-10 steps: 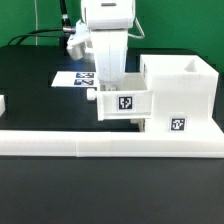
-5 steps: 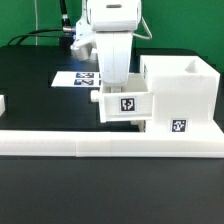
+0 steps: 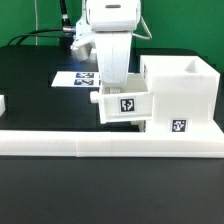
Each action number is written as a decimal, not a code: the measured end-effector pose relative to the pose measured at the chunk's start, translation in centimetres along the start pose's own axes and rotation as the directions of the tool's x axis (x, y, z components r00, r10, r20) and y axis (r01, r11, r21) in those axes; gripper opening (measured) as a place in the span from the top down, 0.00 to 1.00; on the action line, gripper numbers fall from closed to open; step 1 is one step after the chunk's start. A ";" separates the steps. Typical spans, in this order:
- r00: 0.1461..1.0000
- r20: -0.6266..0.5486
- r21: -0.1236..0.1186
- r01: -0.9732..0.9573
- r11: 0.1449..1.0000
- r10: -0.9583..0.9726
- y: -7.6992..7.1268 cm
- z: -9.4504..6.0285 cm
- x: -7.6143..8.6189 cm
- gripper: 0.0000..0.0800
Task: Assemble drawer
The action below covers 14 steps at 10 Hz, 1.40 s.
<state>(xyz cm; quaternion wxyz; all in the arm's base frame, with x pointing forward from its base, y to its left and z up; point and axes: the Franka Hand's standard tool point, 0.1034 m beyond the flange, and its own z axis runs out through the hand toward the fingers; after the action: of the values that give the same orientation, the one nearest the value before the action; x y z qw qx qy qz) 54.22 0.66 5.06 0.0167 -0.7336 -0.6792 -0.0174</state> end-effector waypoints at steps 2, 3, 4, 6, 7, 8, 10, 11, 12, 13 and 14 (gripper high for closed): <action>1.000 0.001 0.000 0.003 1.000 -0.003 0.3 -0.4 0.2 0.47; 1.000 0.004 0.002 0.004 1.000 -0.004 0.5 -0.8 0.4 0.47; 1.000 0.009 0.005 0.008 1.000 -0.008 0.7 -1.4 0.4 0.25; 0.999 0.033 0.024 0.019 1.000 -0.020 0.9 -3.3 -0.2 0.20; 0.998 0.050 0.040 0.025 0.999 -0.027 1.0 -4.8 -1.3 0.19; 0.996 0.061 0.050 0.057 0.997 -0.060 1.0 -5.8 -2.6 0.19; 0.997 0.054 0.047 0.051 0.998 -0.053 1.0 -6.0 -3.8 0.19; 0.997 0.052 0.050 0.053 0.997 -0.056 1.0 -5.9 -3.7 0.19; 0.995 0.010 0.060 0.100 0.993 -0.101 1.2 -6.0 -4.4 0.19; 0.994 -0.061 0.057 0.099 0.994 -0.095 2.4 -6.0 -5.8 0.19; 0.991 -0.091 0.062 0.103 0.993 -0.098 2.5 -5.0 -6.8 0.19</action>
Offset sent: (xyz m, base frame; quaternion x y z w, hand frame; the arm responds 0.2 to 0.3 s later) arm 0.0064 0.0066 0.0234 0.0189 0.0002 0.0252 0.9995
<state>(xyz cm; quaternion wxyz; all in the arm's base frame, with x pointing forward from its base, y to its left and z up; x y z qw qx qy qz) 56.22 -6.52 9.77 0.0701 -0.6960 -0.7141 -0.0278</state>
